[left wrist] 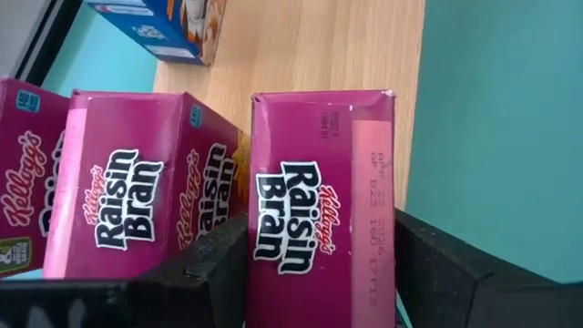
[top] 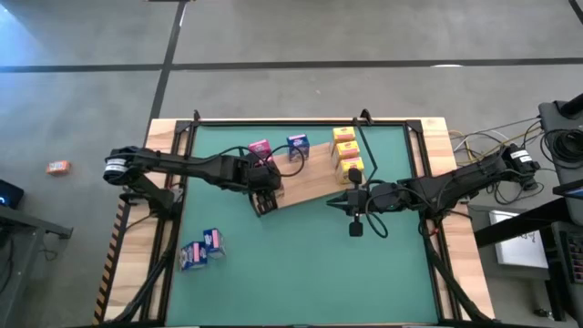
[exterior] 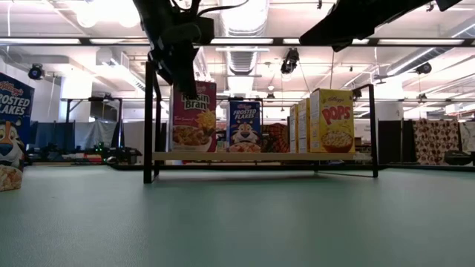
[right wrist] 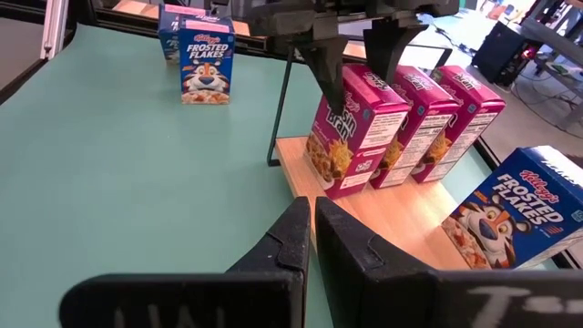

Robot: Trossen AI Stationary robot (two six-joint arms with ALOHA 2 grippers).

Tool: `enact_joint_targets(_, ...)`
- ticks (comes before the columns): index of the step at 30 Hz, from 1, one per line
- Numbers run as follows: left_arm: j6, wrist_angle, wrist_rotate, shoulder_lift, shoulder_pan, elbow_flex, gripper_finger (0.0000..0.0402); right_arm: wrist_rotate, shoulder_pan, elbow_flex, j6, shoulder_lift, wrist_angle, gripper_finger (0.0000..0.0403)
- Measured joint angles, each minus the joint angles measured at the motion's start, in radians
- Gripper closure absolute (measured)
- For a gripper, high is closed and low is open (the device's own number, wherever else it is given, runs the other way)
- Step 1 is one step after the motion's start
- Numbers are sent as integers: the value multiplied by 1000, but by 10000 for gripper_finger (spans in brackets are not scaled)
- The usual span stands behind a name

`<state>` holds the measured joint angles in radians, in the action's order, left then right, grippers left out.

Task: Stack cereal on shelf
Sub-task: Put the pink cereal box on the shelf aligned with the other pink cereal boxes, then put the right blue cereal box on the shelf aligned with the other blue cereal box

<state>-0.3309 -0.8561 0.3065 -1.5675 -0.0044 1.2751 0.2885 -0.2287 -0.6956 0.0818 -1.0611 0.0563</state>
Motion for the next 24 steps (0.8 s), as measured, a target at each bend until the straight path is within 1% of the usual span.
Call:
enact_joint_targets(4,15,-4,0,9,0,0,193,0,0,0,0,0,0,390)
enact_joint_targets(7,15,-44,0,12,0,18,193,0,0,0,1,0,0,390)
enact_joint_targets(16,30,-192,1,14,-24,189,193,0,0,0,7,0,0,390)
enact_joint_targets(20,6,-199,2,14,-60,236,193,0,0,0,6,0,0,390)
enact_joint_targets(24,-12,-202,2,14,-126,242,193,0,0,0,6,0,0,390)
